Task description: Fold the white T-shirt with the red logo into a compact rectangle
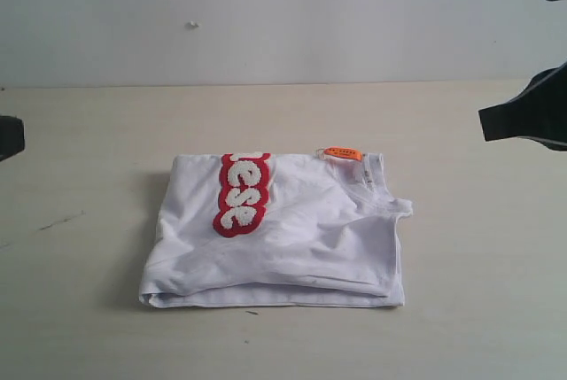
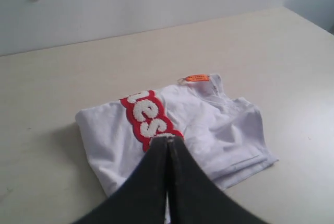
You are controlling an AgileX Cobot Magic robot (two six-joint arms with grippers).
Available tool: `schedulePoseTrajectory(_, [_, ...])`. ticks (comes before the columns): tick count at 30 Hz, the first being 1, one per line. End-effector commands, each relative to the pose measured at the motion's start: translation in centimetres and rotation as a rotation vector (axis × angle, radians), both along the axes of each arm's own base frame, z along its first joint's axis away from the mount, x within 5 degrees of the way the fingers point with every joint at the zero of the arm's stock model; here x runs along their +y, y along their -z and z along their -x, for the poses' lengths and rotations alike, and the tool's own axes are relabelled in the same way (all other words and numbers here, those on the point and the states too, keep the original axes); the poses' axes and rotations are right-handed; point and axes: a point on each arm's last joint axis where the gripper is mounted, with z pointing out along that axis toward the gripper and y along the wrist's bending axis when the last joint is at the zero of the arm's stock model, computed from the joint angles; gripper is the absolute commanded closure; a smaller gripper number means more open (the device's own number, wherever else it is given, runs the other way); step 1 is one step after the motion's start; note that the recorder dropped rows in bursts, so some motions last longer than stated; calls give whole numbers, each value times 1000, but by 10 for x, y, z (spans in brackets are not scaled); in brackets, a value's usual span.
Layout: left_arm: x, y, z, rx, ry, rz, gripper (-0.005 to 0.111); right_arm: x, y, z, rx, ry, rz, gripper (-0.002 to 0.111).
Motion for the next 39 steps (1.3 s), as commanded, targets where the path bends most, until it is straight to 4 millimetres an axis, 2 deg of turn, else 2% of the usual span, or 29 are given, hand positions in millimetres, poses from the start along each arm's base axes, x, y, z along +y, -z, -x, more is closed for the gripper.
schedulePoseTrajectory(1, [-1, 2, 12, 42, 59, 3, 107, 0, -3, 5, -2, 26, -37, 108])
schedulePoseTrajectory(16, [-1, 3, 15, 56, 81, -7, 107, 0, -3, 5, -1, 27, -44, 108])
schedulePoseTrajectory(20, [-1, -1, 25, 14, 119, -23, 107, 0, -3, 5, -1, 27, -44, 108])
schedulePoseTrajectory(23, [5, -7, 30, -110, 115, -88, 107, 0, -3, 5, -1, 27, -45, 108])
schedulePoseTrajectory(31, [25, -33, 60, -357, 11, 0, 107, 1, -3, 5, 3, 31, -66, 108])
schedulePoseTrajectory(39, [40, -43, 85, -498, -75, 34, 107, 1, -3, 5, 3, 31, -66, 108])
